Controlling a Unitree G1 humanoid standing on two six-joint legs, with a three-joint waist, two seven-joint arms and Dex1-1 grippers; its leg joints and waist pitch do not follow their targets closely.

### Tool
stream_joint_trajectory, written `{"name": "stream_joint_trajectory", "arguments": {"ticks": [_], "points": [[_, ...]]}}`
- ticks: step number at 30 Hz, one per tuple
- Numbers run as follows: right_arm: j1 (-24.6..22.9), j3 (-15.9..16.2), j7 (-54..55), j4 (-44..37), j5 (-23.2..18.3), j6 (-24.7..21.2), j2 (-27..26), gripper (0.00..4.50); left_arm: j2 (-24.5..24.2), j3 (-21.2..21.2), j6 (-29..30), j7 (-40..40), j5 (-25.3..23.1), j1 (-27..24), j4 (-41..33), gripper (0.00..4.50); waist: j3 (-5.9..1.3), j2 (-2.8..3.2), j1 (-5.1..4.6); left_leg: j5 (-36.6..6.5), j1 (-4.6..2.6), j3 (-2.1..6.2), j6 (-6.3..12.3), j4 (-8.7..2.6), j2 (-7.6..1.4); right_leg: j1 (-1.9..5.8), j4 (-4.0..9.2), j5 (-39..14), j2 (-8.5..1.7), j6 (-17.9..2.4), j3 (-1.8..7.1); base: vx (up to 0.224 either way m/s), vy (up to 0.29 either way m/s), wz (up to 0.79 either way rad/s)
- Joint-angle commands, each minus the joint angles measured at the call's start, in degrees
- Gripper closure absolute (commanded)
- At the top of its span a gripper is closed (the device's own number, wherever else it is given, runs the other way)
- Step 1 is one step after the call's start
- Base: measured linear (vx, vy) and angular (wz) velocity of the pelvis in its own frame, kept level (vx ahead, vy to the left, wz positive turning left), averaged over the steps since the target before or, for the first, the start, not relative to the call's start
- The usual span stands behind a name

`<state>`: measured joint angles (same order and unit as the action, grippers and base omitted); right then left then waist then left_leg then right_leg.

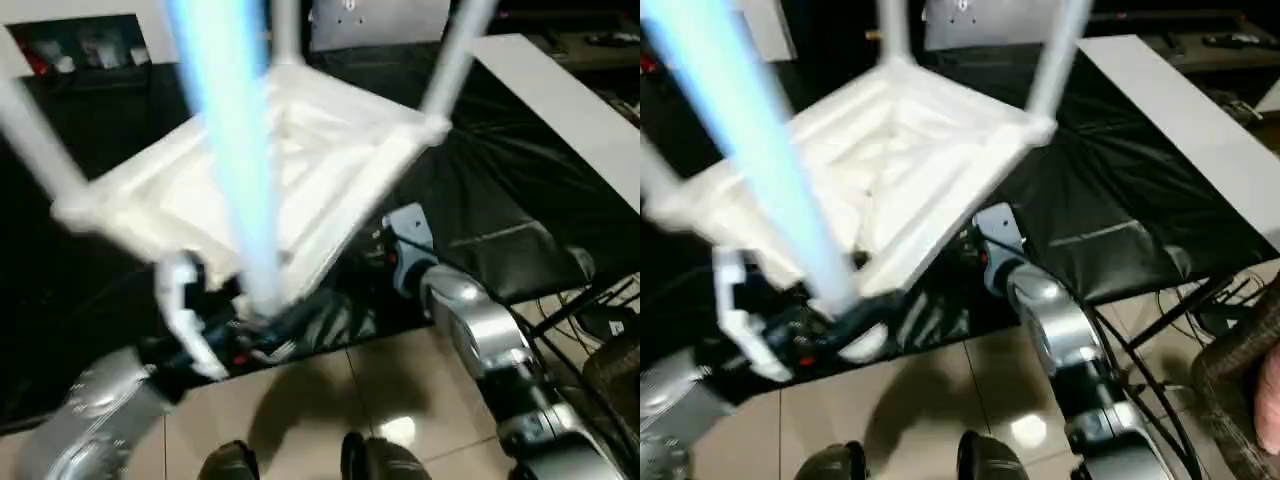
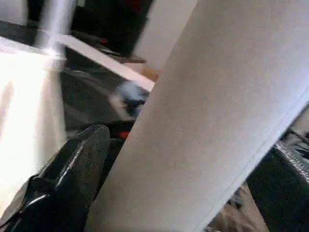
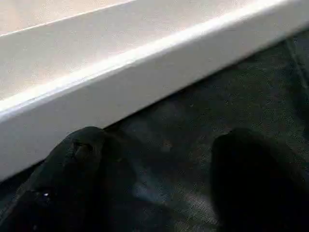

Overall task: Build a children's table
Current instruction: Rotate table base

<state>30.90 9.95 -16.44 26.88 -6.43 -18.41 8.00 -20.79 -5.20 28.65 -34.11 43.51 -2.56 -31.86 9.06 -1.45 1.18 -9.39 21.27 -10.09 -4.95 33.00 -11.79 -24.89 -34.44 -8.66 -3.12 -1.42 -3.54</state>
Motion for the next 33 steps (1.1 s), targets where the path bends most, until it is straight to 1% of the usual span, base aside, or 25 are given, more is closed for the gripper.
{"name": "stream_joint_trajectory", "arguments": {"ticks": [1, 3, 4, 6, 9, 10, 11, 12, 13, 14, 15, 16, 18, 19, 21, 23, 25, 26, 27, 28, 29, 30, 31, 32, 33], "points": [[2.2, 0.5, -0.4, 1.1, -0.1, 2.8, -1.7, 0.0, 1.5, -4.6, 0.3, -1.5, -1.5, 2.5, 0.3, 0.01, -4.26, 0.35, 0.25, -12.9, -0.35, 0.01, -0.47, -3.37, -0.64, 3.33, 3.84, -17.0, -3.28, -7.5, 3.07, 0.0, 0.0, 0.0], [2.6, 0.4, -0.5, 2.0, 0.2, 3.6, -1.9, 0.0, 2.4, -5.5, -0.4, -1.5, -2.6, 3.9, 1.5, 0.01, -4.33, 0.28, 0.24, -11.6, -0.17, -0.05, -0.12, -3.27, -0.6, 3.5, 3.65, -15.0, -3.24, -8.0, 3.09, 0.0, 0.0, 0.0], [2.8, 0.6, -1.7, 2.5, 0.1, 4.4, -2.0, 0.0, 3.1, -6.2, -0.8, -1.5, -3.3, 4.9, 2.4, 0.01, -4.51, 0.41, 0.14, -11.0, -0.14, -0.08, 0.2, -3.21, -0.61, 3.61, 3.51, -13.6, -3.24, -8.5, 3.05, 0.0, 0.0, 0.0], [3.2, 1.1, -4.3, 3.3, -0.2, 5.9, -2.5, 0.0, 5.5, -8.1, -1.5, -1.5, -4.5, 7.7, 4.9, 0.01, -4.44, 0.49, 0.27, -11.4, -0.26, -0.2, 0.61, -3.12, -0.63, 3.5, 3.69, -13.5, -3.21, -9.0, 3.06, 0.0, 0.0, 0.0], [3.5, 1.2, -3.5, 4.5, 0.6, 6.6, -2.8, 0.0, 7.3, -9.9, -3.0, -1.6, -6.9, 10.1, 8.1, 0.01, -4.57, 0.32, 0.28, -10.9, -0.07, -0.07, 0.64, -3.12, -0.63, 3.81, 3.56, -13.1, -3.29, -9.1, 3.0, 0.0, 0.0, 0.0], [4.0, 0.2, -2.1, 5.9, 1.1, 7.4, -3.0, 0.0, 8.1, -11.0, -5.6, -1.1, -10.4, 12.0, 11.3, 0.01, -4.66, 0.5, 0.27, -11.0, -0.28, -0.11, 0.9, -3.06, -0.6, 3.62, 3.76, -13.4, -3.26, -9.1, 2.97, 0.0, 0.0, 0.0], [4.0, 0.2, -2.1, 5.9, 1.1, 7.4, -3.0, 0.0, 8.1, -11.0, -5.6, -1.1, -10.4, 12.0, 11.3, 0.01, -4.61, 0.45, 0.29, -11.3, -0.24, -0.14, 0.91, -3.0, -0.53, 3.69, 3.8, -14.1, -3.28, -9.1, 2.98, 0.0, 0.0, 0.0], [4.1, -0.6, -1.3, 6.5, 1.2, 7.8, -3.0, 0.0, 8.5, -11.3, -7.3, -0.8, -12.5, 13.3, 13.6, 0.01, -4.68, 0.4, 0.35, -11.1, -0.1, -0.08, 0.79, -2.99, -0.51, 3.88, 3.69, -14.2, -3.41, -9.1, 2.98, 0.0, 0.0, 0.0], [4.1, -0.8, -1.1, 6.7, 1.2, 7.9, -3.0, 0.0, 8.7, -11.4, -7.9, -0.6, -13.2, 13.7, 14.4, 0.01, -4.76, 0.45, 0.34, -11.6, -0.31, -0.09, 0.74, -2.98, -0.58, 3.74, 3.76, -14.8, -3.38, -8.8, 2.97, 0.0, 0.0, 0.0], [4.0, -1.5, -0.7, 6.9, 1.2, 8.4, -2.7, 0.0, 9.0, -11.4, -9.0, -0.4, -14.6, 15.0, 16.4, 0.01, -4.81, 0.42, 0.35, -11.4, -0.2, 0.0, 0.81, -3.02, -0.58, 3.88, 3.74, -14.6, -3.39, -8.9, 2.94, 0.0, 0.0, 0.0], [3.8, -2.2, -0.5, 7.1, 1.2, 9.0, -2.1, 0.0, 9.5, -11.2, -10.0, -0.4, -15.6, 16.4, 18.7, 0.01, -4.82, 0.44, 0.38, -11.2, -0.32, -0.12, 0.86, -2.93, -0.5, 3.75, 3.8, -14.3, -3.31, -8.9, 2.96, 0.0, 0.0, 0.0], [3.4, -2.6, -0.5, 7.0, 1.2, 9.4, -1.6, 0.0, 9.7, -11.3, -10.8, -0.4, -16.4, 17.2, 19.7, 0.01, -5.0, 0.55, 0.57, -11.0, -0.35, -0.04, 0.8, -2.92, -0.53, 3.94, 3.72, -14.1, -3.3, -8.9, 2.91, 0.0, 0.0, 0.0], [2.2, -3.8, -0.6, 6.4, 1.1, 9.9, 0.0, 0.0, 10.0, -11.7, -12.1, -0.6, -17.9, 18.5, 21.3, 0.01, -5.1, 0.74, 0.69, -11.0, -0.44, -0.07, 0.84, -2.88, -0.62, 3.8, 3.71, -13.5, -3.34, -9.3, 2.92, 0.0, 0.0, 0.0], [1.6, -4.4, -0.8, 6.0, 1.0, 10.0, 0.8, 0.0, 10.1, -11.8, -12.6, -0.6, -18.4, 18.9, 21.9, 0.01, -5.16, 0.58, 0.86, -11.0, -0.56, -0.16, 0.96, -2.78, -0.63, 3.76, 3.61, -12.6, -3.28, -9.7, 2.95, 0.0, 0.0, 0.0], [0.9, -5.2, -1.3, 5.4, 0.7, 10.3, 1.7, 0.0, 10.1, -11.8, -13.5, -0.5, -19.3, 19.3, 22.6, 0.01, -5.35, 0.67, 1.07, -10.5, -0.42, -0.16, 1.18, -2.7, -0.66, 3.96, 3.4, -11.3, -3.36, -10.4, 2.98, 0.0, 0.0, 0.0], [-1.7, -6.8, -4.2, 1.1, -0.6, 9.8, 4.0, 0.0, 8.6, -11.0, -13.3, -2.2, -18.9, 18.6, 22.7, 0.01, -5.42, 1.04, 1.37, -10.9, -0.44, -0.2, 1.62, -2.6, -0.59, 4.02, 3.48, -11.3, -3.25, -10.4, 2.98, 0.0, 0.0, 0.0], [-3.1, -7.0, -6.5, -1.4, -1.4, 9.5, 5.2, 0.0, 7.1, -10.8, -13.6, -4.4, -18.6, 18.1, 22.8, 0.01, -5.39, 0.7, 1.41, -11.3, -0.24, -0.12, 1.82, -2.68, -0.56, 4.15, 3.58, -12.7, -3.25, -10.0, 2.88, 0.0, 0.0, 0.0], [-6.1, -7.1, -11.4, -6.8, -3.5, 8.3, 7.7, 0.0, 3.5, -10.2, -14.4, -10.3, -17.7, 16.9, 23.3, 0.01, -5.35, 0.72, 1.44, -12.0, -0.26, -0.09, 1.84, -2.64, -0.43, 4.11, 3.81, -14.8, -3.23, -9.5, 2.82, 0.0, 0.0, 0.0], [-6.1, -7.1, -11.4, -6.8, -3.5, 8.3, 7.7, 0.0, 3.5, -10.2, -14.4, -10.3, -17.7, 16.9, 23.3, 0.01, -5.22, 0.59, 1.5, -12.5, -0.23, -0.07, 2.14, -2.73, -0.44, 4.18, 4.1, -16.2, -3.3, -8.7, 2.88, 0.0, 0.0, 0.0], [-7.8, -6.7, -14.4, -9.8, -4.8, 7.8, 9.5, 0.0, 0.9, -9.6, -13.7, -14.6, -16.3, 16.6, 23.8, 0.01, -5.18, 0.68, 1.34, -13.0, -0.2, 0.05, 2.02, -2.82, -0.35, 4.11, 4.19, -18.9, -3.26, -7.8, 2.76, 0.0, 0.0, 0.0], [-8.1, -6.6, -15.1, -10.4, -5.1, 7.6, 9.9, 0.0, 0.3, -9.5, -13.7, -15.3, -16.2, 16.6, 24.0, 0.18, -5.25, 0.64, 1.33, -13.2, -0.36, -0.06, 1.98, -2.78, -0.43, 3.93, 4.22, -19.4, -3.3, -7.8, 2.85, 0.0, 0.0, 0.0], [-8.5, -6.5, -15.9, -11.1, -5.5, 7.5, 10.3, 0.0, -0.3, -9.4, -13.6, -16.2, -16.1, 16.7, 24.3, 0.28, -5.1, 0.67, 1.22, -13.5, -0.31, 0.03, 2.05, -2.88, -0.4, 3.87, 4.36, -20.3, -3.28, -7.6, 2.82, 0.0, 0.0, 0.0], [-9.8, -6.2, -18.7, -13.4, -6.5, 6.9, 11.9, 0.0, -2.4, -9.4, -14.1, -18.7, -16.7, 17.0, 25.6, 0.35, -5.03, 0.77, 1.07, -14.3, -0.42, 0.04, 1.86, -2.91, -0.54, 3.68, 4.48, -21.8, -3.33, -7.8, 2.77, 0.0, 0.0, 0.0], [-10.5, -6.1, -20.2, -14.8, -7.1, 6.5, 12.9, 0.0, -3.8, -9.6, -14.4, -20.3, -17.3, 17.4, 26.5, 0.39, -5.0, 0.56, 1.2, -14.8, -0.65, 0.04, 2.1, -2.89, -0.5, 3.55, 4.67, -23.1, -3.24, -7.3, 2.78, 0.0, 0.0, 0.0], [-12.1, -5.6, -23.8, -17.7, -8.3, 5.6, 15.2, 0.0, -7.0, -10.8, -15.6, -24.0, -19.1, 18.4, 28.9, 0.39, -4.91, 0.65, 1.23, -15.0, -0.72, 0.06, 2.12, -2.95, -0.56, 3.42, 4.73, -23.5, -3.27, -7.2, 2.81, 0.0, 0.0, 0.0]]}}
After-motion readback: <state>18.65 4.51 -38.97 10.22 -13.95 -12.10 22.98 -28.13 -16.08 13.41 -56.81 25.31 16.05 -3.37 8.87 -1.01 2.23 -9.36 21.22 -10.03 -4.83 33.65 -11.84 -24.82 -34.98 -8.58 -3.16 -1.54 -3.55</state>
